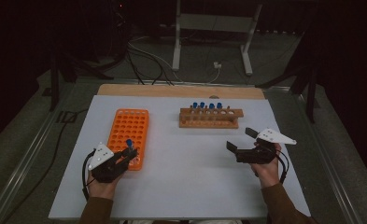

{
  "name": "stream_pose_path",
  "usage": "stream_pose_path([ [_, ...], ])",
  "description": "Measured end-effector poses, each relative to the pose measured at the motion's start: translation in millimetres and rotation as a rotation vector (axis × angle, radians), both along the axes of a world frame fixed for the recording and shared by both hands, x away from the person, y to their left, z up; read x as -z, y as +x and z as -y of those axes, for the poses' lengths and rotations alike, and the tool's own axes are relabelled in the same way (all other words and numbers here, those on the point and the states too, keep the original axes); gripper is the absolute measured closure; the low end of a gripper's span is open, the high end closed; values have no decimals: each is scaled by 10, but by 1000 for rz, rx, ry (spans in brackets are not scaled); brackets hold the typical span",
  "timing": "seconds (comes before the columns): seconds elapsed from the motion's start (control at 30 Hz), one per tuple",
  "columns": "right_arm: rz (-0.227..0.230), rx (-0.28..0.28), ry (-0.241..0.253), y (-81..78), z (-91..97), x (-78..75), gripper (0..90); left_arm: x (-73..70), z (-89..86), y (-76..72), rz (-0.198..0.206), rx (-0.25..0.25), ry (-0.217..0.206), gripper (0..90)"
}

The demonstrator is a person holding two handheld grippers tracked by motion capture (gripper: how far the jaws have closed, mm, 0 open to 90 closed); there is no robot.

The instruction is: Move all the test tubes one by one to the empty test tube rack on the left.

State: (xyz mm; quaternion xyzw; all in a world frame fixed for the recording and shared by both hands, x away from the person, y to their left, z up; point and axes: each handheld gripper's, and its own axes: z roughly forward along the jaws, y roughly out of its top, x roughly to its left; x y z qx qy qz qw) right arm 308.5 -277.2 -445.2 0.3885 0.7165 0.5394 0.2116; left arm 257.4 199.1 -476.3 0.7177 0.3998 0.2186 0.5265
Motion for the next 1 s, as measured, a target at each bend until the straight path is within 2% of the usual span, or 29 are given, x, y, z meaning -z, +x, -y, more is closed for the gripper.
stream_pose_path([
  [0.07,-3,3,1,-1,4,6,0,4,-9,-14,3,8,1,772],
  [0.27,-8,8,6,4,7,23,0,9,63,31,31,14,41,775],
  [0.37,-12,7,5,6,2,38,0,59,84,71,12,14,81,775],
  [0.43,-12,5,3,4,1,39,0,128,113,76,-27,25,129,775],
  [0.47,-12,5,3,4,1,39,0,128,113,76,-27,25,129,775],
  [0.53,-11,4,9,2,8,35,0,167,132,66,-55,20,162,776],
  [0.63,-9,0,12,-7,13,31,0,178,127,43,-72,11,181,780],
  [0.7,-9,-1,13,-9,11,31,0,206,141,45,-98,5,205,780],
  [0.97,-12,-9,11,-6,-12,41,0,213,143,46,-105,5,197,776],
  [1.0,-11,-9,9,-4,-12,43,0,211,136,49,-109,9,190,735],
])
